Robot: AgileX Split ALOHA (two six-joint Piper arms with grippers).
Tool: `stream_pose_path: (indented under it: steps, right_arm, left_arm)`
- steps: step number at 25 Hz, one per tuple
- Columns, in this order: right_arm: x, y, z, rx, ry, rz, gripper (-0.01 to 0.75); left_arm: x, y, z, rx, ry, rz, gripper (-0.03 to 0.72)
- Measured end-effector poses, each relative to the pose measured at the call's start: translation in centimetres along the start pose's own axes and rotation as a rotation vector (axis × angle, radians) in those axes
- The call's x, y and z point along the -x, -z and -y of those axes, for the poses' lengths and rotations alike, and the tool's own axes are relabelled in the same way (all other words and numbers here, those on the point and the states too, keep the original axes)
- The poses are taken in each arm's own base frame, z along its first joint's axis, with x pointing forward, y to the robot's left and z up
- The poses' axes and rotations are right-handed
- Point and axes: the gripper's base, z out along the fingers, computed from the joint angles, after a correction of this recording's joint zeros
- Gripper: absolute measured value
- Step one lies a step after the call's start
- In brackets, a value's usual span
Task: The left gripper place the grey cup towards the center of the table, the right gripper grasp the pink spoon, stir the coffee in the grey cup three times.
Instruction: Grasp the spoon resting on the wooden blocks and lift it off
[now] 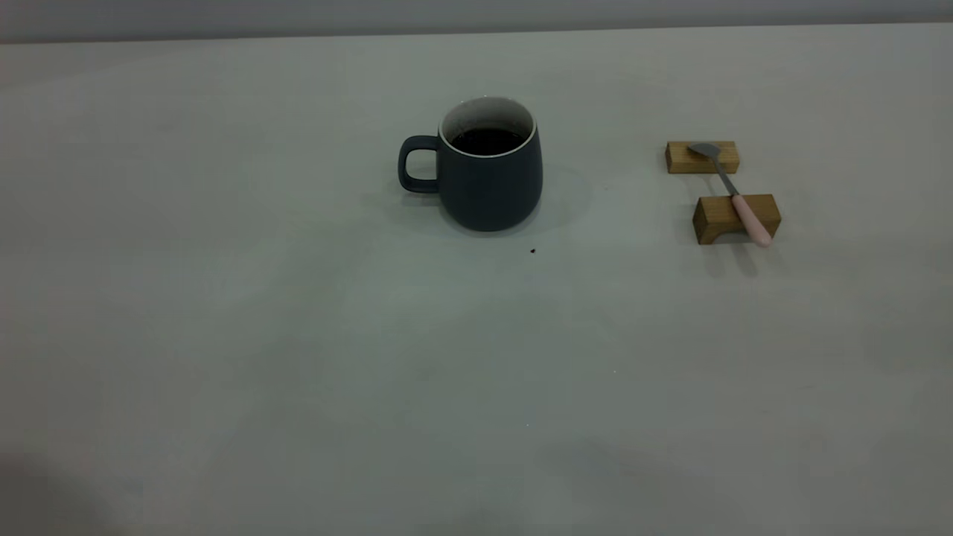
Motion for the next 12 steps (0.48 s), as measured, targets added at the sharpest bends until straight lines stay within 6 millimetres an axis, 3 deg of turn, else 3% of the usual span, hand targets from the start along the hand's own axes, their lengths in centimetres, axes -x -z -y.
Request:
stream_pose_path:
  steps: [6,9,12]
  right_arm:
    - [0.0,0.0,0.0,0.000,0.000,0.000,0.238]
    - [0.0,0.0,0.0,0.000,0.000,0.000,0.238]
    - [0.0,0.0,0.0,0.000,0.000,0.000,0.238]
  left_arm:
    - [-7.2,-3.0,0.3,0.001,0.010,-0.014,0.519]
    - [-9.2,-4.1,0.4,0.004,0.009,0.016,0.519]
    - [-10.0,-3.8,0.5,0.012,0.002,0.081,0.519]
